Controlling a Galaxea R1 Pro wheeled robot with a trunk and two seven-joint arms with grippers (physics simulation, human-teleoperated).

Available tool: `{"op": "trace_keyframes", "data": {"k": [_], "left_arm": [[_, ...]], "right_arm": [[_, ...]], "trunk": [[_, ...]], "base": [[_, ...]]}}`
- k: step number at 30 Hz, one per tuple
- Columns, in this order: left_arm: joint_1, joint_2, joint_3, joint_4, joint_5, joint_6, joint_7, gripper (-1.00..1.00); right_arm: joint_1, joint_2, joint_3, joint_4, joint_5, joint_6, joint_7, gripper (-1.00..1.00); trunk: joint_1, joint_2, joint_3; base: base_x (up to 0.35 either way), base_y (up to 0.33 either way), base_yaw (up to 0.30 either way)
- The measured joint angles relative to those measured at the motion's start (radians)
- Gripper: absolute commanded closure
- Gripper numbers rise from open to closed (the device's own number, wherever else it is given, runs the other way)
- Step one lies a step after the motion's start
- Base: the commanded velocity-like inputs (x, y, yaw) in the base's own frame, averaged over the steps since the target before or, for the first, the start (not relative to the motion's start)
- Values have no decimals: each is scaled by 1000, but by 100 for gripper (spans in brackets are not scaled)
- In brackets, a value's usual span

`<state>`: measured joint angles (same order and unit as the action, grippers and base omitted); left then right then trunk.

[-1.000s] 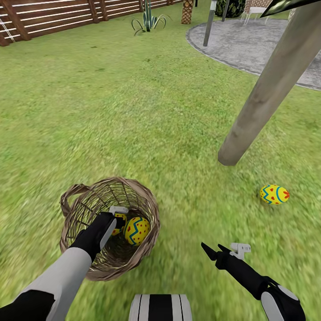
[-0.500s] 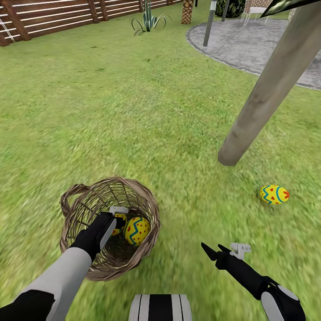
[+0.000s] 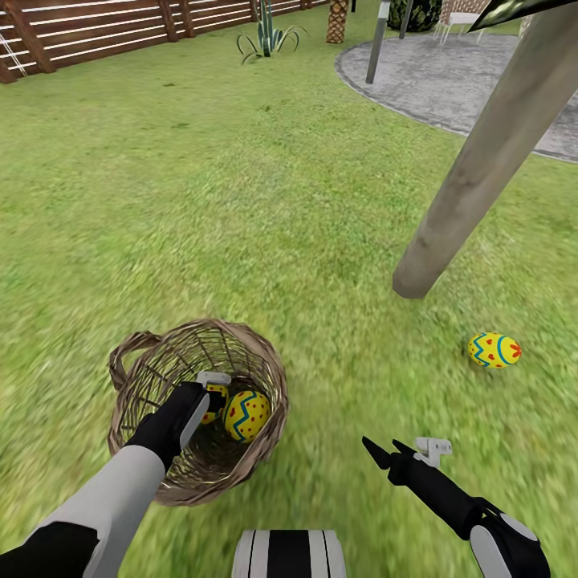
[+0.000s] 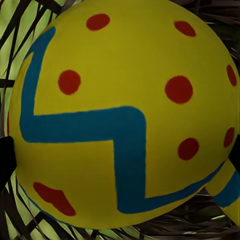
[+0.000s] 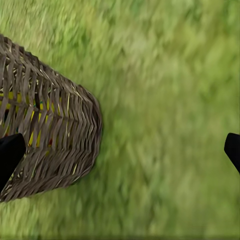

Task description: Take the three Easter eggs out of the wicker basket on the lawn in the garden, then place them on the lawn next to a single tree (choose any tree) so that all three eggs are next to the same tree and none are left in the basket.

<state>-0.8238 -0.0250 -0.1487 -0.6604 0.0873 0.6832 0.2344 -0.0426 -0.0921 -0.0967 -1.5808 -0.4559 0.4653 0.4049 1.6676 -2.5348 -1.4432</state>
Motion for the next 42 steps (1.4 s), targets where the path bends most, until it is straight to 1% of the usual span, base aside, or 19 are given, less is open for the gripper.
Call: {"op": "trace_keyframes", "data": {"k": [1,3,16,18,22,24,26,29,31,36,42], "left_arm": [[0,0,0,0,0,0,0,100],[0,0,1,0,6,1,-2,100],[0,0,-1,4,6,13,-9,100],[0,0,-1,6,11,13,-9,100],[0,0,1,11,11,13,-9,100],[0,0,0,12,11,14,-9,100],[0,0,0,12,11,14,-10,100],[0,0,0,13,15,14,-10,100],[0,0,1,13,14,14,-10,100],[0,0,0,12,14,14,-10,100],[0,0,-1,11,9,19,-10,100]], "right_arm": [[0,0,0,0,0,0,0,-100],[0,0,0,0,0,0,0,-100],[0,0,1,0,0,0,0,-100],[0,0,0,0,0,0,0,-100],[0,0,0,0,0,0,0,-100],[0,0,0,0,0,1,0,-100],[0,0,0,0,0,0,0,-100],[0,0,0,0,0,-1,0,-100],[0,0,0,0,-1,-1,0,-100],[0,0,0,0,-1,-1,0,-100],[0,0,0,0,-1,-2,0,-100]], "trunk": [[0,0,0],[-1,0,8],[-1,0,8],[-2,1,15],[-2,1,15],[-3,1,23],[-3,1,23],[-4,2,35],[-4,2,35],[-6,3,54],[-6,3,54]], "base": [[0,0,0],[0,0,0],[0,0,0],[0,0,0],[0,0,0],[0,0,0],[0,0,0],[0,0,0],[0,0,0],[0,0,0],[-10,0,0]]}}
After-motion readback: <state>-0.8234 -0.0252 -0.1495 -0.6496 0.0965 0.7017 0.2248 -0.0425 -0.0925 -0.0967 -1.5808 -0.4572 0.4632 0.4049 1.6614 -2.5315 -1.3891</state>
